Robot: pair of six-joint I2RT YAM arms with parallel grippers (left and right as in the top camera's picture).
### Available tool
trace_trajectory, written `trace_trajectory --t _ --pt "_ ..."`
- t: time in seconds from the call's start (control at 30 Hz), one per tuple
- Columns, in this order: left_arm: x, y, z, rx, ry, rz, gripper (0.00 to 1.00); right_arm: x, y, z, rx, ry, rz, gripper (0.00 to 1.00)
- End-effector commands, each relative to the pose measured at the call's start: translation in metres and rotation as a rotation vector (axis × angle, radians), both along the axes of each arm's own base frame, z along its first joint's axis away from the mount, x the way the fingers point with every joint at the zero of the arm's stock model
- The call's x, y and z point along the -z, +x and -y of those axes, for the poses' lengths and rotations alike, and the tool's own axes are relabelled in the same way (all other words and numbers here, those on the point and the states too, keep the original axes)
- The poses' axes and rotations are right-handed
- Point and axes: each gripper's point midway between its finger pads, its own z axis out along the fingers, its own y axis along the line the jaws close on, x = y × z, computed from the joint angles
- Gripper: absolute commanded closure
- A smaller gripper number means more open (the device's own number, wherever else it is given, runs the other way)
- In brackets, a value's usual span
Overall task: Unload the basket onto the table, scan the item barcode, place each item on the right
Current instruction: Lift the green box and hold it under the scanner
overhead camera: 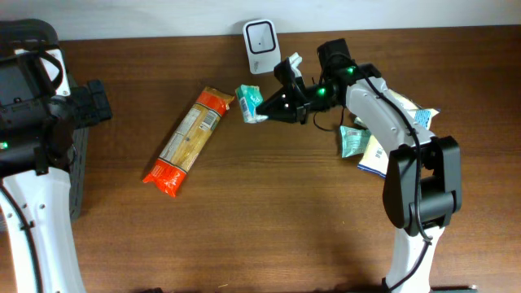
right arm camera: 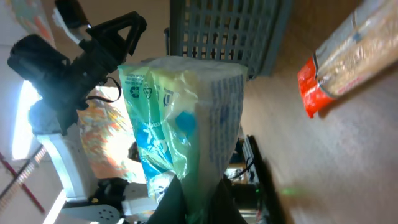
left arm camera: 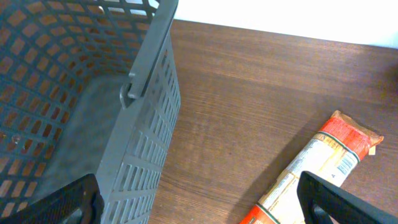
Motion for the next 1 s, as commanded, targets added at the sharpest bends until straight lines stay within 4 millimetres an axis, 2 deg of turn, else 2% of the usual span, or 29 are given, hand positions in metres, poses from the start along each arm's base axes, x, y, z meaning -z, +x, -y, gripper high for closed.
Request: trace_trajectory --t 0.0,0.53,0.63,0.67,0.77,0.87,0.9,0.97 --pt "-0.005 -0.001 -0.002 -0.013 0.002 0.016 0.01 -0.014 0.0 0.004 -0.002 0.039 0.042 0.96" --pt "-0.006 -0.001 -0.002 -0.013 0.002 0.016 0.01 -0.014 0.001 0.004 -0.001 0.037 0.033 0.96" --pt "-0.006 -0.001 -0.002 -0.014 0.002 0.016 0.01 -0.014 0.004 0.004 0.001 0.04 0.073 0.96" --pt "-0.006 -0.001 -0.002 -0.013 0.002 0.016 0.01 -0.004 0.009 0.002 0.027 -0.019 0.09 0.96" --pt "-0.006 -0.001 -0.002 -0.013 0.002 0.016 0.01 0.046 0.024 -0.005 0.123 -0.314 0.142 0.96" --pt "-0.006 -0.001 -0.002 -0.013 0.002 0.016 0.01 0.076 0.021 -0.015 0.13 -0.497 0.215 0.96" --pt "-0.006 -0.001 -0.002 -0.013 0.002 0.016 0.01 0.09 0.017 -0.013 0.124 -0.589 0.24 0.96" --pt "-0.006 -0.001 -0.002 -0.013 0.002 0.016 0.01 0.13 0.01 0.012 0.143 -0.908 0.241 0.96"
